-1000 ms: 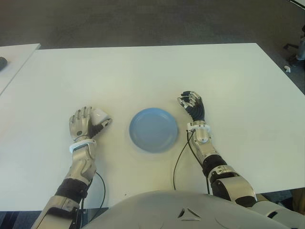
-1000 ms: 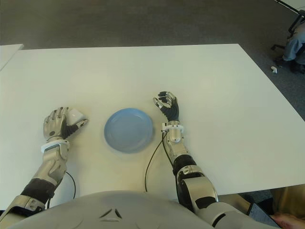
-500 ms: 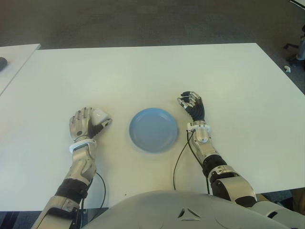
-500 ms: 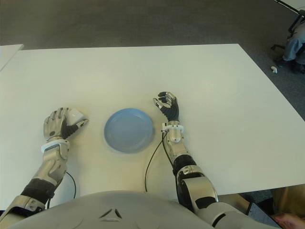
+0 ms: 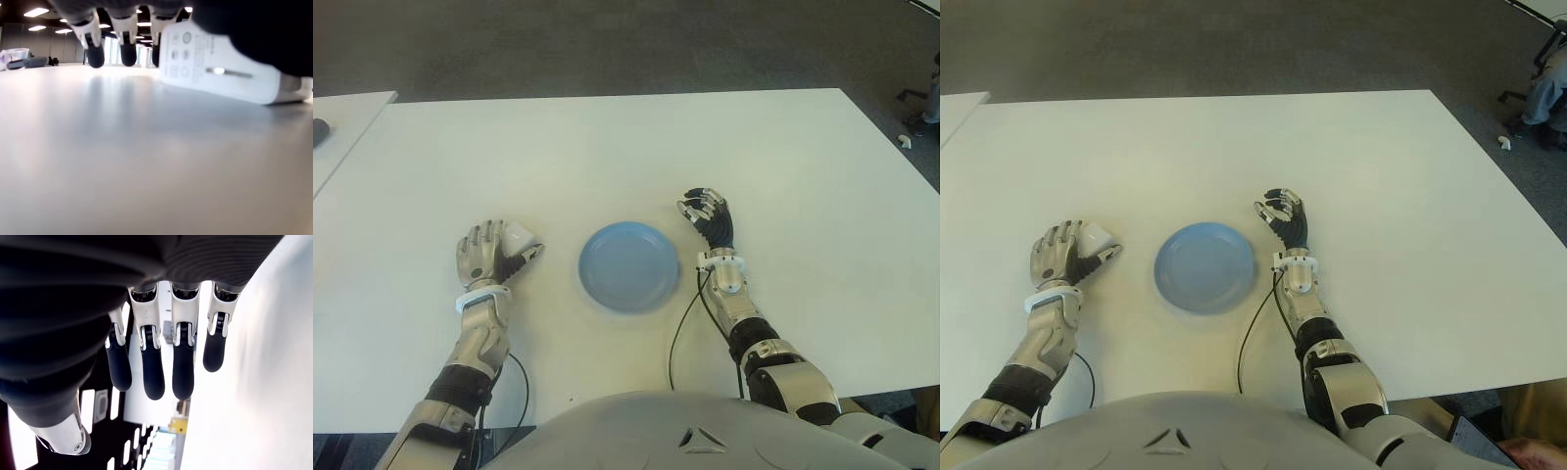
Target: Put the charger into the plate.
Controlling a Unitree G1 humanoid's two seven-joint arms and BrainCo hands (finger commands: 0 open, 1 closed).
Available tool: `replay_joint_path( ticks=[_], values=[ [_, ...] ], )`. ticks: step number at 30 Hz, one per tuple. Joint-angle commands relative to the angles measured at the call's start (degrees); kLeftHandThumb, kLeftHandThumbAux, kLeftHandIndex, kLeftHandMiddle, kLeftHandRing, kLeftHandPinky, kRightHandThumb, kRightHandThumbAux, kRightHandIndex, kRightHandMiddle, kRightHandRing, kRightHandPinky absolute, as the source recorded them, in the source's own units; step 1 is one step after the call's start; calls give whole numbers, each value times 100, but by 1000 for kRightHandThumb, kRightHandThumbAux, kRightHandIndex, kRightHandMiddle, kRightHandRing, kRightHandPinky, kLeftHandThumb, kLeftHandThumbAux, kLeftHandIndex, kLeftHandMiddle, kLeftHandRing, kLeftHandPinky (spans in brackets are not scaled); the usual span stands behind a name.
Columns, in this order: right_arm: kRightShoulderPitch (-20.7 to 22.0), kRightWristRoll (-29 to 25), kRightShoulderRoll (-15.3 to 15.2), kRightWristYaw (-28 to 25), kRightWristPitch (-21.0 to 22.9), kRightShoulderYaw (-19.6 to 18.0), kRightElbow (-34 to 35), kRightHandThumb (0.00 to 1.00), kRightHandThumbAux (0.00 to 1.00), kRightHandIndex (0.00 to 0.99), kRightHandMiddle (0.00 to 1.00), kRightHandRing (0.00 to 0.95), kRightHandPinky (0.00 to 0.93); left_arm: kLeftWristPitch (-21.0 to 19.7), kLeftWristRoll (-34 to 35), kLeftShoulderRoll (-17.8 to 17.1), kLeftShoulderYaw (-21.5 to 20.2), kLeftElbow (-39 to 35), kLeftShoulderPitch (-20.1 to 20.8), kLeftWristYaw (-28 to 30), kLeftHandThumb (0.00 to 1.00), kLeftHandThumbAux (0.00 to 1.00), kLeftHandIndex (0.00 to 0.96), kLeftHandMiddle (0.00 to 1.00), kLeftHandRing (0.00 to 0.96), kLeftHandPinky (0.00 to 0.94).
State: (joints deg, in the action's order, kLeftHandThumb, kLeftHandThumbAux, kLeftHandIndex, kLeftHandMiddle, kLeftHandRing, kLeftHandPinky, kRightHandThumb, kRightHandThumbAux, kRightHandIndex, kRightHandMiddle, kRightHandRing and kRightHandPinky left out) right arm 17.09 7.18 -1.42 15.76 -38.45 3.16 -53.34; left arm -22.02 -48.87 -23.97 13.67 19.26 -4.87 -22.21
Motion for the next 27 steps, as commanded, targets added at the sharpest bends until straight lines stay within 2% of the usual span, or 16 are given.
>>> replay_joint_path(
  ticks=[1,2,3,4,6,7,8,11,14,20,23,27],
  values=[
    [-1046,96,13,-25,108,9,-816,15,713,366,405,396,330,321,376,443,165,1078,-428,-283,207,282,151,357,350,373],
    [-1045,92,16,-30,104,7,-818,15,711,365,405,395,328,395,380,459,134,1164,-404,-452,252,318,210,448,441,473],
    [-1044,89,18,-34,99,5,-819,15,710,365,405,394,328,506,349,475,118,1338,-350,-751,268,330,231,480,474,510],
    [-1044,86,19,-36,96,4,-820,15,707,366,405,395,331,587,329,485,111,1467,-309,-962,331,372,306,561,560,607],
    [-1038,89,22,-31,105,6,-821,14,704,367,406,396,335,745,242,491,133,1774,-205,-1426,397,413,383,640,645,705],
    [-1036,91,22,-28,111,7,-822,12,700,369,406,396,330,799,206,493,146,1878,-171,-1586,512,512,403,689,702,768],
    [-1035,92,23,-27,115,8,-822,11,697,370,406,396,326,844,185,495,154,1960,-143,-1701,585,574,416,721,739,808],
    [-1040,86,27,-44,101,10,-807,5,690,372,407,392,315,999,189,523,160,2244,-47,-2014,680,651,433,772,786,845],
    [-1037,56,42,-68,108,-6,-793,1,681,369,406,384,306,1132,221,549,145,2445,32,-2290,715,676,441,796,808,853],
    [-1046,-50,81,-132,191,-80,-747,0,659,355,398,357,285,1200,230,563,162,2316,7,-2474,742,688,445,834,841,853],
    [-1056,-95,92,-168,230,-120,-723,0,654,352,396,350,279,1341,290,565,134,2504,71,-2522,746,689,445,844,849,851],
    [-1055,-127,102,-217,259,-170,-728,0,650,353,395,342,266,1417,349,532,84,2278,-10,-2457,750,690,445,855,855,851]
  ],
)
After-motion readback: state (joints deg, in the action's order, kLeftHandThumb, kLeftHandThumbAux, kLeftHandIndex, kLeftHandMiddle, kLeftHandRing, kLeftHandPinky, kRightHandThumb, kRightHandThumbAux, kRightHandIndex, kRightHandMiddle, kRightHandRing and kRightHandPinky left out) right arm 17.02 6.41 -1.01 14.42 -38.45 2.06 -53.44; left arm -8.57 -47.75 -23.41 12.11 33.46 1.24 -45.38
